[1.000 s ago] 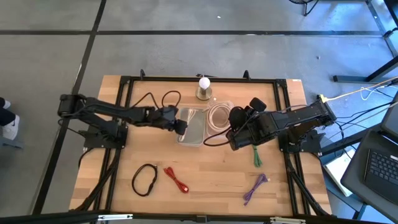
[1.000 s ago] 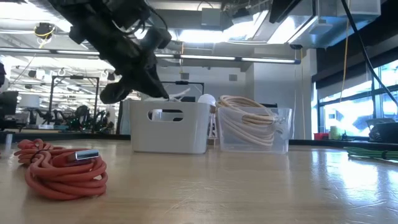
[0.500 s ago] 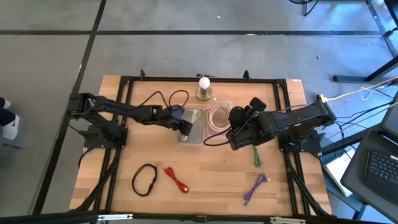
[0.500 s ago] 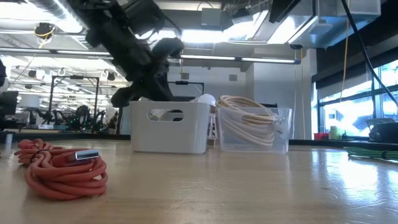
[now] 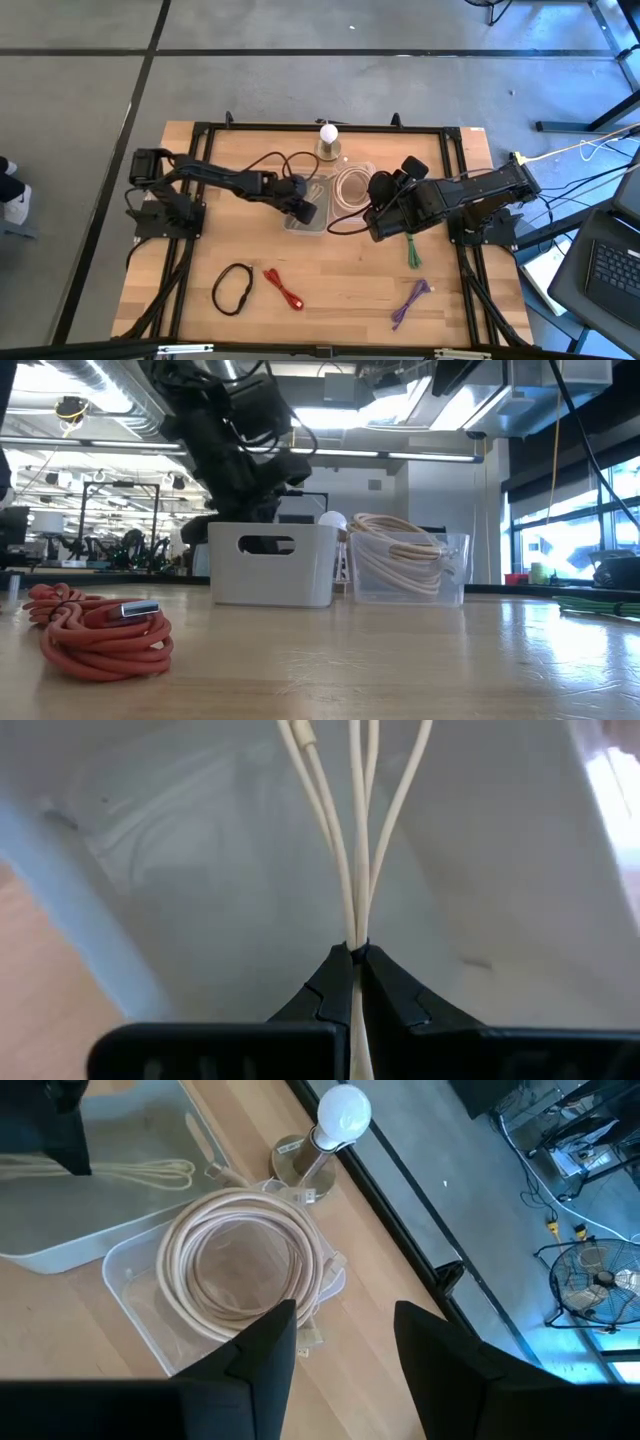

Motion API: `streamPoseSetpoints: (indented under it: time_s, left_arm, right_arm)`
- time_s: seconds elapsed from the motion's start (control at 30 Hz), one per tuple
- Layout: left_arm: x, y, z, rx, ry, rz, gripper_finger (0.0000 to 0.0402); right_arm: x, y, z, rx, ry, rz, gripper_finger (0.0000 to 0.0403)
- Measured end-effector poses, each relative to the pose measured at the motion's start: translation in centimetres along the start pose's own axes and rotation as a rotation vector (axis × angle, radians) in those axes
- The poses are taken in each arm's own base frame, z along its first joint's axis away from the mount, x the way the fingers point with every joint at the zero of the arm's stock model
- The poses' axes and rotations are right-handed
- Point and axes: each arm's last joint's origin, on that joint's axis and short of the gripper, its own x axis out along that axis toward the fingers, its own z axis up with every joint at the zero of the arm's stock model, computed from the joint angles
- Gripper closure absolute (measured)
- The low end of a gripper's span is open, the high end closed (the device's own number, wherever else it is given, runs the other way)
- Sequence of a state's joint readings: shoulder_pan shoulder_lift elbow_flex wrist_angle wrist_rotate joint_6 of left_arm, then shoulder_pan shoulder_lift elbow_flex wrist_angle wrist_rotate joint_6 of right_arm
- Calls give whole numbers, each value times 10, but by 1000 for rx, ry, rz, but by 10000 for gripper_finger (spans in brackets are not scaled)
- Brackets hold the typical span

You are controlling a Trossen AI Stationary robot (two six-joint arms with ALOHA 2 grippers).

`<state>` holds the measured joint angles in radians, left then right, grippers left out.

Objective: Pick and place USB-C Cables
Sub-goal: Put the white charger cable into the gray bin, then put the green charger cable into the gray bin

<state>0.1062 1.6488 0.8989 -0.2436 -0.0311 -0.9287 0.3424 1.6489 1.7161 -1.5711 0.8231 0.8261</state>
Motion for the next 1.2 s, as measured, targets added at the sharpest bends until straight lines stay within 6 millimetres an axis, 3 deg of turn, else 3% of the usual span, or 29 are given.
streamPoseSetpoints:
  time_s: [0.2,0.4,0.83,1.0,1.2]
  left_arm:
    - [15,1,-2,2,24,29,398]
    - [16,0,-1,19,14,22,386]
    - [15,-2,3,36,20,-34,258]
    - [-7,-8,9,36,-4,-110,249]
    - [-70,-18,16,110,-130,-241,260]
  right_arm:
    - [0,0,0,0,0,0,230]
    - [0,0,0,1,1,1,230]
    - [0,0,0,3,3,3,230]
    - [0,0,0,1,10,9,230]
    - [-10,-11,-4,21,77,121,230]
